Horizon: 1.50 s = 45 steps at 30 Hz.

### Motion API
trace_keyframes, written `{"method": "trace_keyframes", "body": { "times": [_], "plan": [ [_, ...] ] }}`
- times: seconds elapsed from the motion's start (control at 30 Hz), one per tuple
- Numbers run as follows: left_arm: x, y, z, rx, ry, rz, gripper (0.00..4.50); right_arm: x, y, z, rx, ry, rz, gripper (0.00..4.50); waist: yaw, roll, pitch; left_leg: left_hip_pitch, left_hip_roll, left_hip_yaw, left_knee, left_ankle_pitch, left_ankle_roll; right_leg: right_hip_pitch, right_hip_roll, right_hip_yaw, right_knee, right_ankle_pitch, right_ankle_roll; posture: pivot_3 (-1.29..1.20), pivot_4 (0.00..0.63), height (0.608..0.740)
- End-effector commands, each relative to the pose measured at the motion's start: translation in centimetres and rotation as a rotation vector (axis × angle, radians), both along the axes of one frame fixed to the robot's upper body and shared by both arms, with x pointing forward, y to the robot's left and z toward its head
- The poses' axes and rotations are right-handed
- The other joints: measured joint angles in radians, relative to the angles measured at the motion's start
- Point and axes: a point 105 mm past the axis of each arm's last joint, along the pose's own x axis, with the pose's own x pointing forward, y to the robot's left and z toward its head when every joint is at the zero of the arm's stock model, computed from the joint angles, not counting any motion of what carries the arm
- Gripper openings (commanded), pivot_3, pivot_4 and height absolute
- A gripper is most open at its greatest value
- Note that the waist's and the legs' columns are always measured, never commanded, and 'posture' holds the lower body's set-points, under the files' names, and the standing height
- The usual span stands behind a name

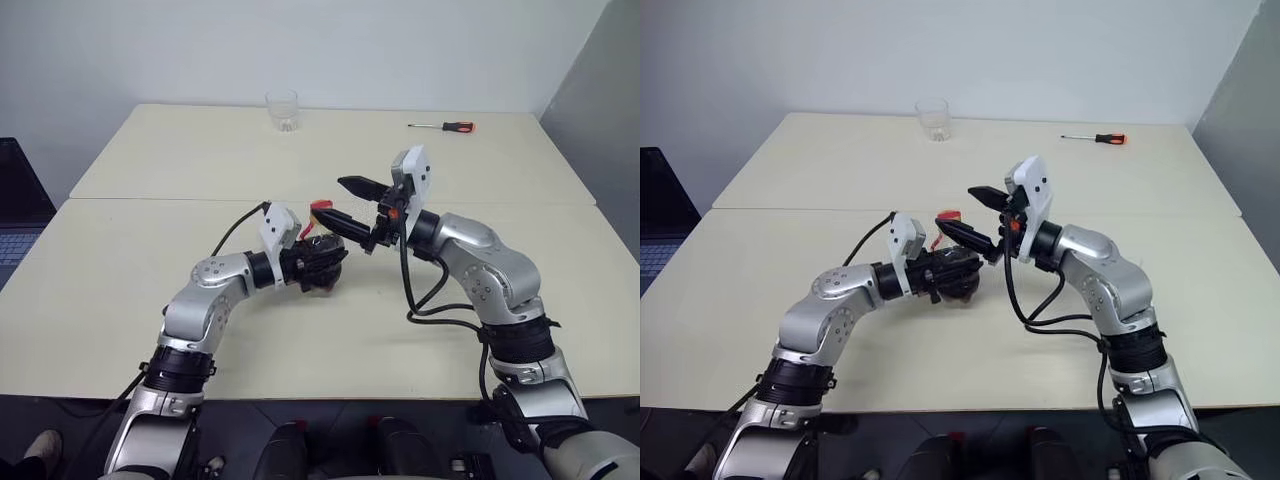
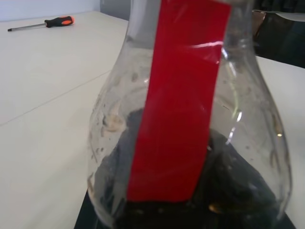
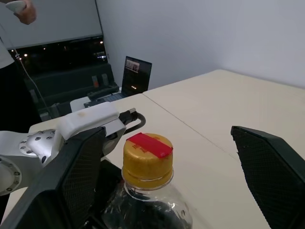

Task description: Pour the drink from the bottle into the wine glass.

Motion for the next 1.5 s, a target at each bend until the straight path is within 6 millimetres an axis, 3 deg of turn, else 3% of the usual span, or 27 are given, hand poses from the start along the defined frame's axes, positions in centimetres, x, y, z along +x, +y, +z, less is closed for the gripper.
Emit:
{"method": "trace_keyframes", "body": {
  "times": [0.03,0.83,0.97,1.2,1.5],
  "plan": [
    [0.0,-0.1,1.6,-0.002,-0.075,-0.029,1.47,-0.5,0.1,1.7,0.042,-0.015,0.047,4.5,0.0,0.0,0.0,0.0,0.0,0.0,0.0,0.0,0.0,0.0,0.0,0.0,0.0,0.0,0.0,0.0,0.15,0.74],
    [-0.2,-1.1,1.8,0.026,-0.115,-0.129,1.47,-0.2,1.1,1.9,0.04,0.033,0.123,4.5,-0.001,0.001,0.001,0.0,0.0,0.0,0.0,0.0,0.0,0.0,0.0,0.0,0.0,0.0,0.0,0.0,0.15,0.74],
    [0.0,-1.1,2.0,0.023,-0.118,-0.131,1.47,-0.2,1.1,1.9,0.041,0.026,0.124,3.61,-0.001,0.002,0.001,0.0,0.0,0.0,0.0,0.0,0.0,0.0,0.0,0.0,0.0,0.0,0.0,0.0,0.15,0.74],
    [-0.1,-1.2,2.2,0.02,-0.124,-0.137,1.47,-0.2,1.2,2.0,0.04,0.005,0.125,1.27,-0.001,0.002,0.001,0.0,0.0,0.0,0.0,0.0,0.0,0.0,0.0,0.0,0.0,0.0,0.0,0.0,0.15,0.74],
    [-0.1,-1.4,2.6,0.013,-0.133,-0.143,1.47,-1.1,1.4,2.0,-0.005,-0.123,0.165,1.28,-0.001,0.002,0.002,0.0,0.0,0.0,0.0,0.0,0.0,0.0,0.0,0.0,0.0,0.0,0.0,0.0,0.15,0.74]
  ]
}}
